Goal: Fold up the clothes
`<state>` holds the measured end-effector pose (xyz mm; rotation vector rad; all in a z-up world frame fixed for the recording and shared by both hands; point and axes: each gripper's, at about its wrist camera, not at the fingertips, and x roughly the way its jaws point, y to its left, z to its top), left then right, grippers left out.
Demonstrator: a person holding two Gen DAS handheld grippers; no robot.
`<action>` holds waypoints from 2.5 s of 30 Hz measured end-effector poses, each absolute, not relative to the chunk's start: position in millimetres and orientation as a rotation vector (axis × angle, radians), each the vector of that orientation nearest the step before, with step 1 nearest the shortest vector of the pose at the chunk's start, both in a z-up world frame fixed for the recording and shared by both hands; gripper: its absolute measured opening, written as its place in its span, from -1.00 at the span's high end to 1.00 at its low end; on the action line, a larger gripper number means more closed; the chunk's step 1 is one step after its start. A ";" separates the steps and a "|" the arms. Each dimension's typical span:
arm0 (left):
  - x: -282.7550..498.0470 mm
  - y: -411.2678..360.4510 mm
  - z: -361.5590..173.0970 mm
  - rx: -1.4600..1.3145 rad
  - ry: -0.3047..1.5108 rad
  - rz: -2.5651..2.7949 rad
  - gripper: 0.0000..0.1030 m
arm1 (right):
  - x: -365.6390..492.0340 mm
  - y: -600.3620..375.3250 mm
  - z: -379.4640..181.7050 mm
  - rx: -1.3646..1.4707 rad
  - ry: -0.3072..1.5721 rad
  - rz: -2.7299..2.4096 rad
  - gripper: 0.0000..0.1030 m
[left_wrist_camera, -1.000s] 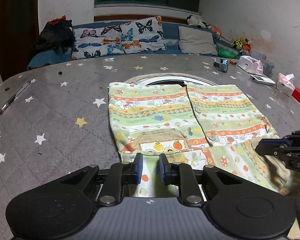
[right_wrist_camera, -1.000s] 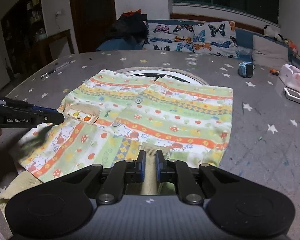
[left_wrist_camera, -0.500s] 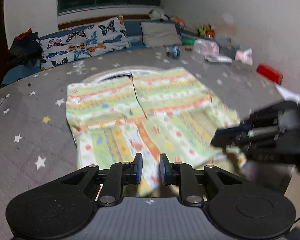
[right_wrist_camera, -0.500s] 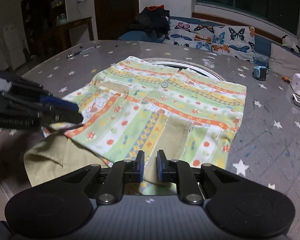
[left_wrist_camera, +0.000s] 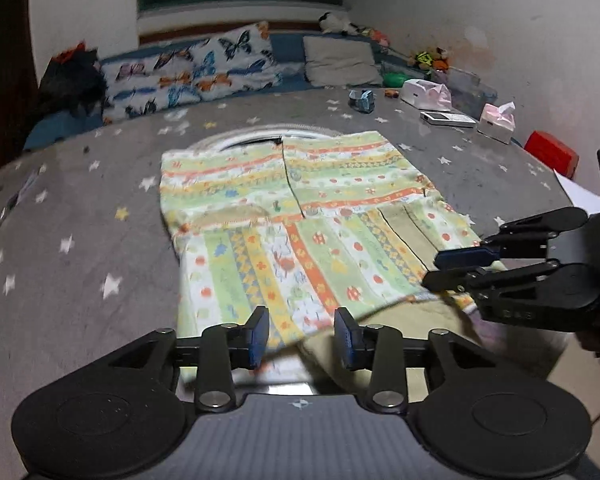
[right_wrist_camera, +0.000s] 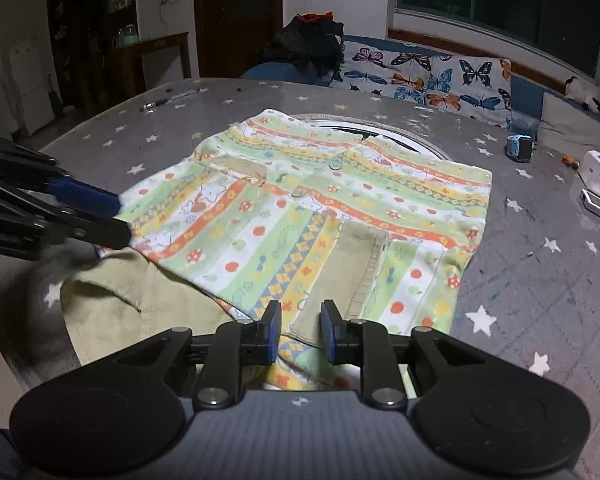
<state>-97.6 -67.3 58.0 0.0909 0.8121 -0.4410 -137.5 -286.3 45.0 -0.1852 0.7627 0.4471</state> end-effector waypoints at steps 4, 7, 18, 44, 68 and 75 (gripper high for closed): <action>-103.8 -61.2 59.1 0.002 0.873 -0.452 0.08 | -145.4 -289.1 53.8 -0.198 0.746 0.462 0.54; -105.6 -66.0 53.0 -0.023 0.914 -0.470 0.12 | -154.7 -293.1 60.2 -0.235 0.735 0.470 0.50; -89.3 -71.5 56.7 -0.121 0.960 -0.516 0.82 | -193.9 -301.0 55.5 -0.444 0.723 0.516 -0.04; -103.8 -38.8 83.7 0.047 0.700 -0.545 0.00 | -123.8 -278.1 70.0 -0.207 0.660 0.646 0.76; -131.1 -94.8 -0.6 0.829 0.360 -0.337 0.72 | -118.3 -274.3 82.5 -0.189 0.641 0.596 0.81; -151.1 -84.1 17.7 0.812 0.312 -0.366 0.87 | -137.3 -276.8 87.7 -0.220 0.589 0.618 0.90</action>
